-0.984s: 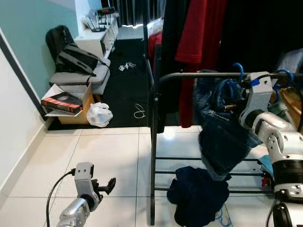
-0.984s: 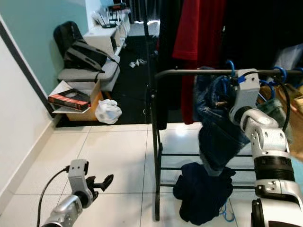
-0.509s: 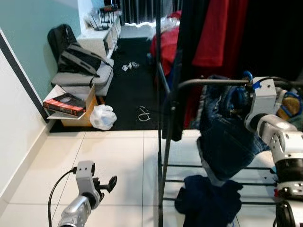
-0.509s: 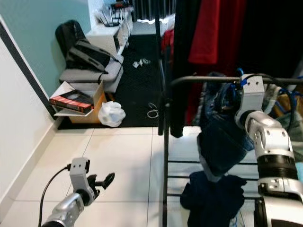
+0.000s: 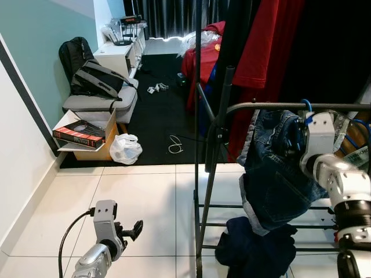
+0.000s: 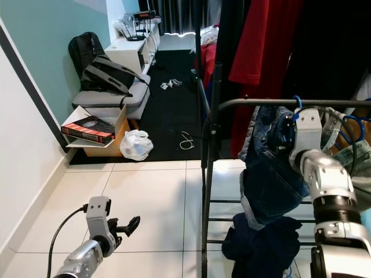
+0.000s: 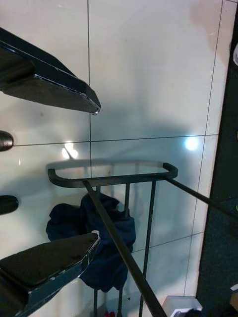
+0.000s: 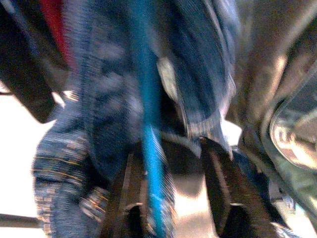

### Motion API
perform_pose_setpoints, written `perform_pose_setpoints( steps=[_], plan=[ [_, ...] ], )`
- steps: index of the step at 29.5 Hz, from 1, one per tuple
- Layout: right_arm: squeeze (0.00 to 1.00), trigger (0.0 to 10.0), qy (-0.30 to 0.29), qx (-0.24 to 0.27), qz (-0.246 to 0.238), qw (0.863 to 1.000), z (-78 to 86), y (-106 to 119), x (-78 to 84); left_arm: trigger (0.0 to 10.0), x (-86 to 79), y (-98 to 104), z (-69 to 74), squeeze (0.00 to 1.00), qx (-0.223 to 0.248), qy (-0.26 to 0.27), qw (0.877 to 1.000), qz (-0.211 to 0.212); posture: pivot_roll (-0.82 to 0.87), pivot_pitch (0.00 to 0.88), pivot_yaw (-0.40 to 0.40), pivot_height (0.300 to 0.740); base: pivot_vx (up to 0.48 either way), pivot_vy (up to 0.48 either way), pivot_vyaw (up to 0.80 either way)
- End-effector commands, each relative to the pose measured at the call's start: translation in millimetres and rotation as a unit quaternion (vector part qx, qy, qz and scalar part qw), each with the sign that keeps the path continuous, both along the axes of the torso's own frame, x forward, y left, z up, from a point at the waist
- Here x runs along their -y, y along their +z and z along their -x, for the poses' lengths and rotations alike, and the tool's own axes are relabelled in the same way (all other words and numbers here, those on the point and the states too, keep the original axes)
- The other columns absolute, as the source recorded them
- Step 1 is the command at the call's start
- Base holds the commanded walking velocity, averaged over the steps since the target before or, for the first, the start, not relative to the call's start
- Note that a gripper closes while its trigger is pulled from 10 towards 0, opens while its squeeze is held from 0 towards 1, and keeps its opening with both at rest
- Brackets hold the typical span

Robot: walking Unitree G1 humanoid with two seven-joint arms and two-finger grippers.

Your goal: Hang hanger

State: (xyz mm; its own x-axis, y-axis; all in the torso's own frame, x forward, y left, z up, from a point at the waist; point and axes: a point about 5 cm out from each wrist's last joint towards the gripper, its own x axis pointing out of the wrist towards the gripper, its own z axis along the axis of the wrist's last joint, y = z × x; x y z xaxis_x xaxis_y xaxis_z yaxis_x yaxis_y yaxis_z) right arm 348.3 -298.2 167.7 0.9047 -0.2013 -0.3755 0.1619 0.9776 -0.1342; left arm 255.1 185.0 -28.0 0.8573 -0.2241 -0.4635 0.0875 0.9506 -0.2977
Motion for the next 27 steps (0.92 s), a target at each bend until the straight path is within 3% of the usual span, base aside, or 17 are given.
perform_pose_setpoints(
  steps=[1, 5, 10, 13, 16, 18, 20, 27],
  plan=[
    [1.00, 10.0, -0.013, -0.011, -0.005, 1.000, 3.4, -11, 0.8, 10.0, -1.9, -4, 4.6, 0.00, -0.016, -0.003, 1.000, -0.007, -0.10, 0.000, 0.036, 0.740, 0.000, 0.000, 0.00],
    [1.00, 10.0, -0.023, 0.076, 0.020, 0.997, 6.0, 0, -2.8, 10.0, -2.7, -6, 6.0, 0.00, -0.022, -0.005, 1.000, -0.013, -0.10, 0.000, 0.041, 0.740, 0.000, 0.000, 0.00],
    [1.00, 10.0, -0.019, 0.090, 0.027, 0.995, 6.3, 3, -5.0, 10.0, -2.7, -6, 6.3, 0.00, -0.023, -0.005, 1.000, -0.013, -0.10, 0.000, 0.041, 0.740, 0.000, 0.000, 0.00],
    [1.00, 10.0, 0.011, 0.149, 0.038, 0.988, 7.5, 12, -20.3, 10.0, -1.8, -7, 7.0, 0.00, -0.025, -0.006, 1.000, -0.016, -0.10, 0.000, 0.045, 0.740, 0.000, 0.000, 0.00],
    [1.00, 10.0, 0.020, 0.173, 0.043, 0.984, 8.0, 16, -26.2, 10.0, -1.7, -7, 7.5, 0.00, -0.027, -0.006, 0.999, -0.018, -0.11, 0.000, 0.051, 0.740, 0.000, 0.000, 0.00],
    [1.00, 10.0, 0.042, 0.215, 0.074, 0.973, 8.3, 27, -37.4, 10.0, -1.6, -7, 6.9, 0.00, -0.027, -0.007, 0.999, -0.020, -0.11, 0.000, 0.053, 0.740, 0.000, 0.000, 0.00],
    [1.00, 10.0, 0.042, 0.215, 0.074, 0.973, 8.3, 27, -37.4, 10.0, -1.6, -7, 6.9, 0.00, -0.027, -0.007, 0.999, -0.020, -0.11, 0.000, 0.053, 0.740, 0.000, 0.000, 0.00],
    [1.00, 10.0, 0.102, 0.254, 0.043, 0.961, 9.9, 34, -60.2, 10.0, -2.7, -8, 6.7, 0.00, -0.033, -0.006, 0.999, -0.030, -0.11, 0.000, 0.052, 0.740, 0.000, 0.000, 0.00]
  ],
)
